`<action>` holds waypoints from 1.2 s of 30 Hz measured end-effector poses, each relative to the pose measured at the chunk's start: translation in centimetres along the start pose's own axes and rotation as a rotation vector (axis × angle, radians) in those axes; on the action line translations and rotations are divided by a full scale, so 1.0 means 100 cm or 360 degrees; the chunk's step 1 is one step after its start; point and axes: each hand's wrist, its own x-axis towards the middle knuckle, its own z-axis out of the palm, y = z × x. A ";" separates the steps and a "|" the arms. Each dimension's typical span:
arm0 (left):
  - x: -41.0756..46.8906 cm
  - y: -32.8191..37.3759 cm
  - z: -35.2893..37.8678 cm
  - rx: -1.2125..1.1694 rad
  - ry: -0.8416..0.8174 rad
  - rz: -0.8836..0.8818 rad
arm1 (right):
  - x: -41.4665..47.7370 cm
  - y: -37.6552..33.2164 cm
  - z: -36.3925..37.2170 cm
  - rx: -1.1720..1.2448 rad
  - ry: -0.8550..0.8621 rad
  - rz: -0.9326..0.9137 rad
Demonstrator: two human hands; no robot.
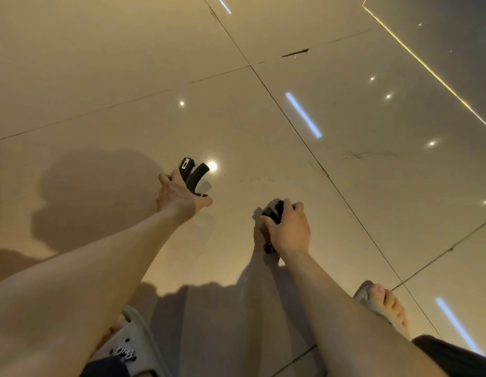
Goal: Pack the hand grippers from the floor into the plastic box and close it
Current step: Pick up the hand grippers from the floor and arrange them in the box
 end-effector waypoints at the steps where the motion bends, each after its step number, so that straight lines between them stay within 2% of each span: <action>1: -0.010 0.008 -0.003 -0.0038 -0.0022 0.0027 | -0.007 0.003 -0.007 0.0054 0.0020 0.0026; 6: -0.081 0.051 -0.018 -0.0082 -0.0049 0.0341 | -0.047 0.019 -0.060 0.0303 0.0273 0.0097; 11: -0.178 0.083 -0.034 -0.0090 -0.0045 0.0774 | -0.106 0.035 -0.134 0.0325 0.0514 0.0055; 18: -0.329 0.105 -0.076 -0.0129 -0.0033 0.1303 | -0.243 0.064 -0.249 0.0395 0.0762 -0.0113; 21: -0.397 0.114 -0.094 -0.0111 -0.0123 0.1499 | -0.311 0.079 -0.294 0.0397 0.0851 -0.0167; 25: -0.493 0.124 -0.109 -0.0141 -0.0258 0.1792 | -0.409 0.111 -0.343 0.0280 0.0902 -0.0135; 28: -0.559 0.135 -0.109 -0.0074 -0.0232 0.2001 | -0.477 0.145 -0.369 0.0220 0.0900 -0.0050; 36: -0.728 0.148 -0.063 0.0047 -0.0486 0.2404 | -0.644 0.243 -0.392 0.0183 0.0971 0.0217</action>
